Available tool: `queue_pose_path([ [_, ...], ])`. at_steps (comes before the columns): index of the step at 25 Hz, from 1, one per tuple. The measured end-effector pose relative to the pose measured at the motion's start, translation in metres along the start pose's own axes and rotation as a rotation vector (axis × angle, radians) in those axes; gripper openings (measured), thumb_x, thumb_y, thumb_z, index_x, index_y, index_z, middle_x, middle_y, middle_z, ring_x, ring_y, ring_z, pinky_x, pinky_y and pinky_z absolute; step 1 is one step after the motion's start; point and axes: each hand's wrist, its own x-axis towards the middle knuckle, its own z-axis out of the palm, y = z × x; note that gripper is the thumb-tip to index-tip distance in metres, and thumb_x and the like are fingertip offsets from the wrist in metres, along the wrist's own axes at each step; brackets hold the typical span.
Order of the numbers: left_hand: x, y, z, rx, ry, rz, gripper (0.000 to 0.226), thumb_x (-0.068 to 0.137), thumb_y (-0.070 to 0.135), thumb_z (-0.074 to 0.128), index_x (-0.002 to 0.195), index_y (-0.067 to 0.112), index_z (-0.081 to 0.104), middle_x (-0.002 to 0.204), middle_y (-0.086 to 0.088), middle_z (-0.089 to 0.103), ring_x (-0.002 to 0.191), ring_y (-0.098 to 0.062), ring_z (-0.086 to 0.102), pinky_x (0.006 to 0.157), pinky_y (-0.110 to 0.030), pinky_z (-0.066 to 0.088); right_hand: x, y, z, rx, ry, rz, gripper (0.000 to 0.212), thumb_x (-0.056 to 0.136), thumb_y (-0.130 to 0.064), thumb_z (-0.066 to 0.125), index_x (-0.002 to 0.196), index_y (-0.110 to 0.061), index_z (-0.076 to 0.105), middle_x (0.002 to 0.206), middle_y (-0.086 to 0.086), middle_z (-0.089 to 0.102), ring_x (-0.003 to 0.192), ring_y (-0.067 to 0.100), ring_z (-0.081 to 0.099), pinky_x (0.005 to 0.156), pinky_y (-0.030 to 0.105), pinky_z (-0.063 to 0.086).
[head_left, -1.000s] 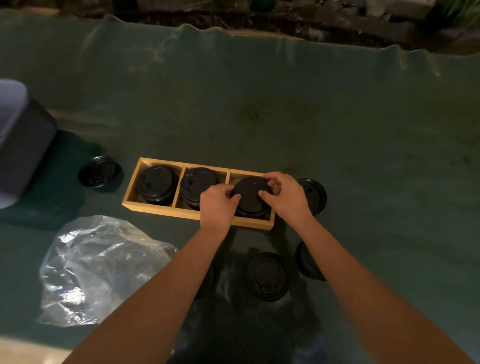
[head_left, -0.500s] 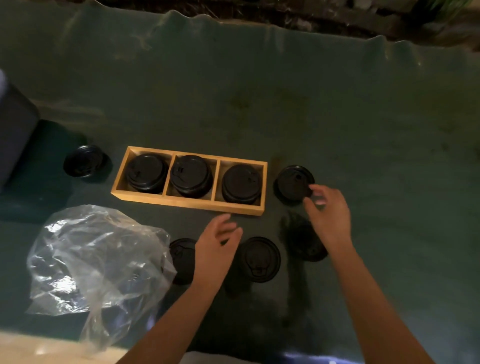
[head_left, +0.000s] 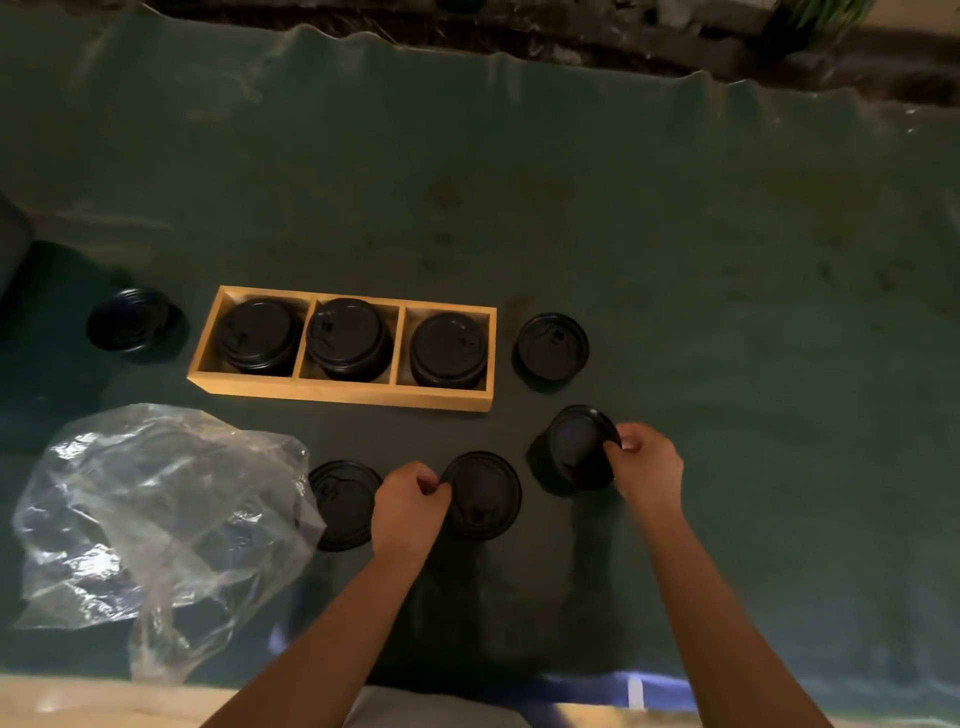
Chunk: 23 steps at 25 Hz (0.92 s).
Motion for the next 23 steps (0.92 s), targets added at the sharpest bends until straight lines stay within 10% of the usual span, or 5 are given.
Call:
queue_pose_path([
  [3,-0.001,0.011,-0.005,-0.393,-0.127,-0.189,0.017,0.082,0.011,0.064,0.067,0.013,0.055,0.082,-0.010,0.060,0.078,-0.021,0.061,0.066,-0.033,0.054,-0.019,-0.015,-0.004,0.353,-0.127,-0.068,0.011,0.079,-0.002,0.064,0.083,-0.012,0.069,0.073,0.001,0.066,0.066,0.010,0.062,0.055,0.018,0.048],
  [8,-0.015,0.030,-0.018,-0.841,-0.372,-0.227,0.013,0.088,0.010,0.055,0.078,0.017,0.049,0.091,-0.011,0.064,0.081,-0.020,0.068,0.061,-0.029,0.057,-0.055,-0.036,0.018,0.107,-0.113,-0.366,0.022,0.077,-0.003,0.066,0.090,-0.019,0.073,0.081,-0.007,0.062,0.072,0.004,0.056,0.066,-0.001,0.037],
  [13,-0.027,0.029,-0.031,-0.970,-0.532,-0.101,0.028,0.090,0.032,0.049,0.117,0.040,0.047,0.122,0.000,0.056,0.105,-0.022,0.063,0.067,-0.037,0.059,-0.060,-0.052,0.028,0.079,-0.067,-0.494,0.019,0.080,-0.008,0.065,0.096,-0.014,0.073,0.091,0.001,0.070,0.080,0.008,0.058,0.068,0.002,0.035],
  [17,-0.031,0.023,-0.030,-0.937,-0.546,-0.007,0.044,0.093,0.012,0.047,0.111,0.052,0.051,0.126,0.005,0.050,0.111,-0.022,0.057,0.070,-0.037,0.059,-0.066,-0.063,0.043,0.006,-0.077,-0.557,0.016,0.086,-0.019,0.060,0.096,-0.014,0.072,0.088,0.005,0.067,0.080,0.014,0.060,0.068,0.019,0.038],
  [23,-0.018,0.008,-0.041,-1.159,-0.508,-0.151,0.042,0.094,0.009,0.040,0.113,0.043,0.056,0.128,-0.004,0.053,0.109,-0.030,0.061,0.065,-0.038,0.058,-0.007,-0.062,0.030,0.567,-0.045,0.096,0.034,0.092,-0.027,0.051,0.119,-0.007,0.056,0.089,0.000,0.060,0.067,0.013,0.056,0.056,0.022,0.053],
])
